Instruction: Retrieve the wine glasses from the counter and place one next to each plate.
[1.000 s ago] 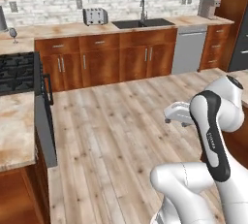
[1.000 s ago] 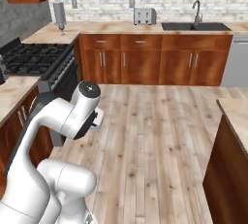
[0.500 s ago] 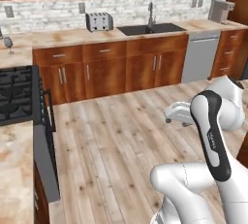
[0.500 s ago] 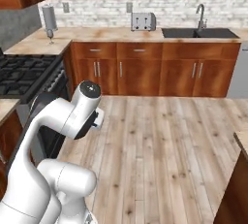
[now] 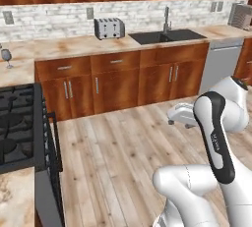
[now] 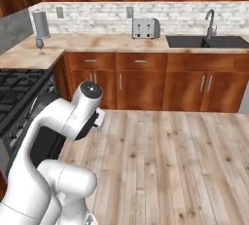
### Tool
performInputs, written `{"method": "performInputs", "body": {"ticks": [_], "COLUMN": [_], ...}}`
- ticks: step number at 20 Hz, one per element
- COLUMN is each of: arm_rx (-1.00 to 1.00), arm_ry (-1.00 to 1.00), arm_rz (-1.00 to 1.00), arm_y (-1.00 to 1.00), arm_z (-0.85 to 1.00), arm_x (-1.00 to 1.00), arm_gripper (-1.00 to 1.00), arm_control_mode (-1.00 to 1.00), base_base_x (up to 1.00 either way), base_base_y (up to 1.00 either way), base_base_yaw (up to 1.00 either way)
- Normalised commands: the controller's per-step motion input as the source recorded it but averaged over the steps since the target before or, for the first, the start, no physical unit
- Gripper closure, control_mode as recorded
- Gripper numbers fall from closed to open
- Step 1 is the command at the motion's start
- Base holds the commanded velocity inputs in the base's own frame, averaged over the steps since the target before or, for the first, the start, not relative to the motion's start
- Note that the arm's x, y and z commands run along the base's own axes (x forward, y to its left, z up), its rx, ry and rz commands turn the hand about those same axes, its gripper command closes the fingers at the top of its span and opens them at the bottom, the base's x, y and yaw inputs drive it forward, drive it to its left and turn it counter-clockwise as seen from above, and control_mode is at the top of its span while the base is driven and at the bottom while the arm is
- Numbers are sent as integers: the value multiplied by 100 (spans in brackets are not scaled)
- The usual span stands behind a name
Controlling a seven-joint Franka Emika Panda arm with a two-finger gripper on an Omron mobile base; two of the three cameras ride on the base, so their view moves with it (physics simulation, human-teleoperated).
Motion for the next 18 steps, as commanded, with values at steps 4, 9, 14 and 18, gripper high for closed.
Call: {"method": "performInputs", "body": {"ticks": [4, 9, 14, 18], "arm_rx": [0, 0, 0, 0], "arm_ry": [0, 0, 0, 0], "arm_rz": [0, 0, 0, 0], "arm_y": [0, 0, 0, 0], "arm_z": [0, 0, 0, 0], "arm_x": [0, 0, 0, 0], "arm_gripper": [-100, -100, -100, -100], "arm_control_mode": [100, 100, 100, 100], "base_base_x": [100, 100, 100, 100], "base_base_y": [0, 0, 0, 0], "base_base_yaw": [10, 17, 24, 36]}}
